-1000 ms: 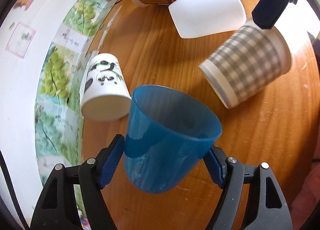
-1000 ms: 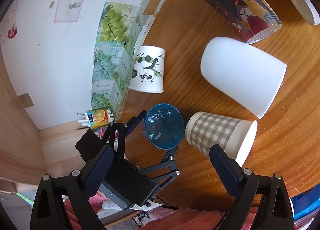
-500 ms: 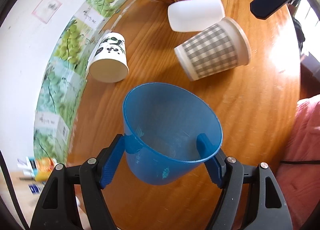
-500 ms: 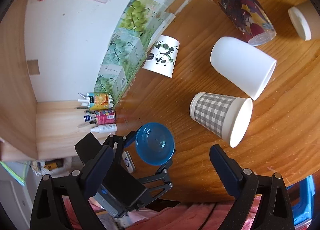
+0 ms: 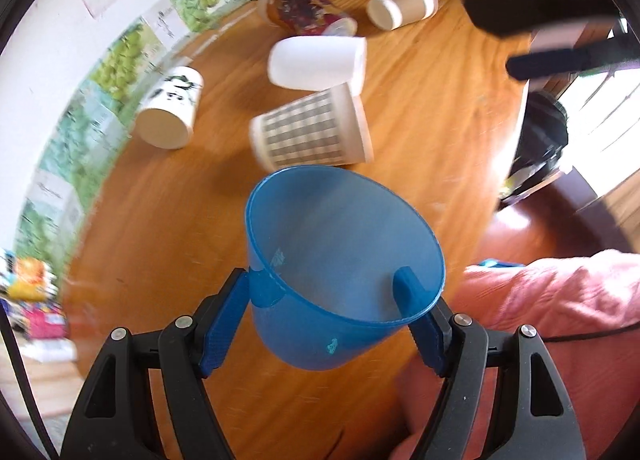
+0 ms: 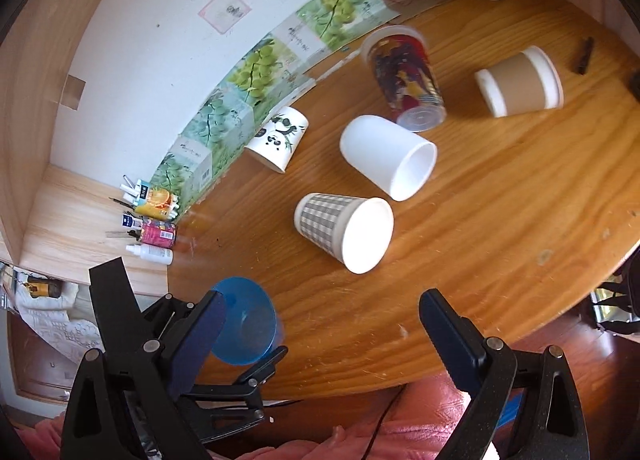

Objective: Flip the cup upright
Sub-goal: 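Lift the blue cup with the left gripper and rotate it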

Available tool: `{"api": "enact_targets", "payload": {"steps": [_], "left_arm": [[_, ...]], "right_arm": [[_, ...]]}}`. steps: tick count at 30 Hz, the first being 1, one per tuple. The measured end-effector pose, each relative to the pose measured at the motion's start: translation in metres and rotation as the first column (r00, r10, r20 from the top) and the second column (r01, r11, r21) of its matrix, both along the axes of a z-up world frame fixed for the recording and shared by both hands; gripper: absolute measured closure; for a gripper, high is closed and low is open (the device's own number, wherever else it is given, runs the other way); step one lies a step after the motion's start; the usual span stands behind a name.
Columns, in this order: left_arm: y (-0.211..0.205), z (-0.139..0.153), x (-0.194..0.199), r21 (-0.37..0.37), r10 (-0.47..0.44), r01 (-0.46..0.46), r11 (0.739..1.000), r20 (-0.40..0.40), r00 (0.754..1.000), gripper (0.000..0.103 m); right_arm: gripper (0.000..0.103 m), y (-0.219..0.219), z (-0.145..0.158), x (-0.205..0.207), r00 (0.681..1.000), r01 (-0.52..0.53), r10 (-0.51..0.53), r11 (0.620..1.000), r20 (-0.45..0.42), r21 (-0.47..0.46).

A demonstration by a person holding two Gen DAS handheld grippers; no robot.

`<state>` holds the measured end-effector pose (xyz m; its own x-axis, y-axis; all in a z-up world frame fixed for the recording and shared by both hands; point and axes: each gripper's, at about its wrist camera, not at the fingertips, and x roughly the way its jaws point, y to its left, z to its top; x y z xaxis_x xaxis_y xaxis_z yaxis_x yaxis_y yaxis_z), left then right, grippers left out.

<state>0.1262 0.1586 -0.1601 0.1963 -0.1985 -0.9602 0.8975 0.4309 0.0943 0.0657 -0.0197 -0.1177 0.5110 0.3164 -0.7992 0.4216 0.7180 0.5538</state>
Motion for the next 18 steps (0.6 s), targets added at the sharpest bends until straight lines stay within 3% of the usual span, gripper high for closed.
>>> {"api": "enact_targets", "payload": {"steps": [3, 11, 18], "left_arm": [[-0.010, 0.002, -0.006, -0.030, 0.022, -0.024, 0.999, -0.071, 0.997, 0.025], [-0.038, 0.006, -0.014, -0.132, 0.052, -0.079, 0.988, -0.199, 0.979, 0.025], [-0.074, -0.004, -0.014, -0.212, 0.070, -0.158, 0.964, -0.371, 0.926, 0.025]], "right_arm": [[0.006, -0.008, -0.001, -0.017, 0.999, 0.033, -0.033, 0.999, 0.028, -0.005], [0.006, -0.031, 0.009, -0.051, 0.988, 0.097, -0.080, 0.987, 0.129, -0.132], [0.006, -0.053, 0.018, -0.073, 0.976, 0.057, -0.002, 0.967, 0.217, -0.247]]}}
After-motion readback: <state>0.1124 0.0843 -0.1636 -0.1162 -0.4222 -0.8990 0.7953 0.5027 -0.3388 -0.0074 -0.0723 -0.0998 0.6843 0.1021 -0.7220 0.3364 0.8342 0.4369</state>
